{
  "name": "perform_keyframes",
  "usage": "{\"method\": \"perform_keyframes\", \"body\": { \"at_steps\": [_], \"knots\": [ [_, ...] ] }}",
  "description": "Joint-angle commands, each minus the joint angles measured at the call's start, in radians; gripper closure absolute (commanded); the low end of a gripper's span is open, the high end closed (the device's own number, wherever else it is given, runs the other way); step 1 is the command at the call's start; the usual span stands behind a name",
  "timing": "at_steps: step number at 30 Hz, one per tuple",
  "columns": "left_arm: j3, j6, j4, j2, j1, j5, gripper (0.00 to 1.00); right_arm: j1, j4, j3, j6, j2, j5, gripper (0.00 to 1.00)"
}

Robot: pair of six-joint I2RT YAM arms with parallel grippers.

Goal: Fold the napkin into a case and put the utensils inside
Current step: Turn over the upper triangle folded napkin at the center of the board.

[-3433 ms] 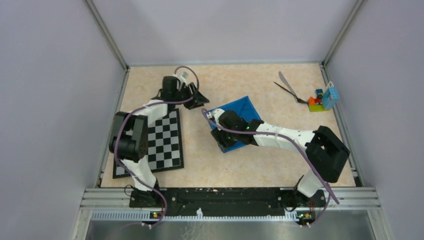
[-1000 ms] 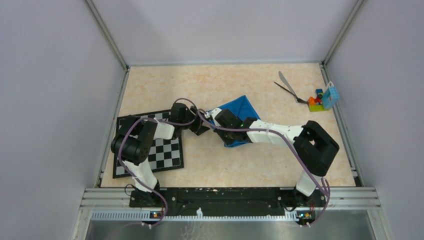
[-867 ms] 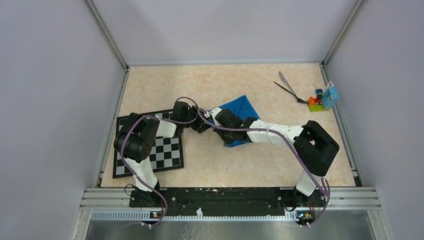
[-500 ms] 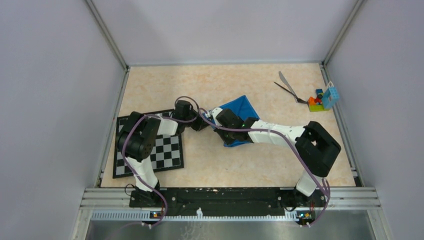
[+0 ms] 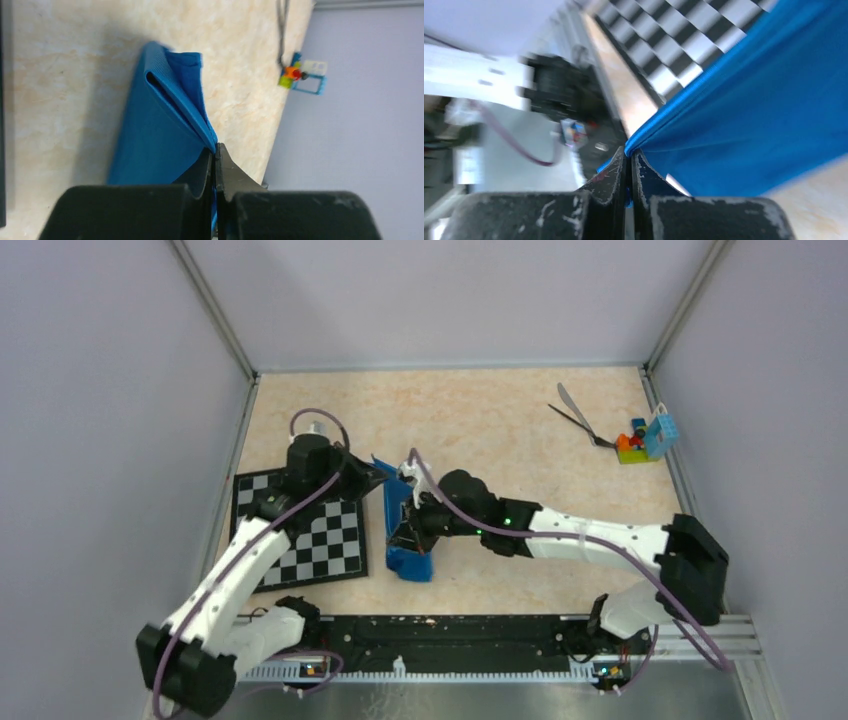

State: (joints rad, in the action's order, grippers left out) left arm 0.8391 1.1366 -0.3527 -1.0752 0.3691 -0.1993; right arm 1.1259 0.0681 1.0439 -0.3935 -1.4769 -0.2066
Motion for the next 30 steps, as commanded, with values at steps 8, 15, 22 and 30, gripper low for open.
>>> {"method": "perform_keyframes", "body": {
  "at_steps": [8, 15, 22, 30],
  "knots": [
    [0.301, -0.015, -0.132, -0.138, 0.22, 0.446, 1.0, -0.255, -0.742, -0.553, -0.581, 0.262, -0.671, 1.0],
    [0.515, -0.131, 0.035, -0.637, 0.354, 0.522, 1.0, -0.559, -0.509, -0.767, -0.344, 0.245, -0.794, 1.0],
    [0.688, -0.319, 0.177, -0.88, 0.404, 0.475, 1.0, -0.662, -0.046, -0.706, -0.104, 0.302, -0.567, 1.0],
    [0.739, -0.39, 0.212, -0.951, 0.405, 0.281, 0.7, -0.665, 0.234, -0.584, -0.116, 0.396, -0.239, 0.76]
  ]
}}
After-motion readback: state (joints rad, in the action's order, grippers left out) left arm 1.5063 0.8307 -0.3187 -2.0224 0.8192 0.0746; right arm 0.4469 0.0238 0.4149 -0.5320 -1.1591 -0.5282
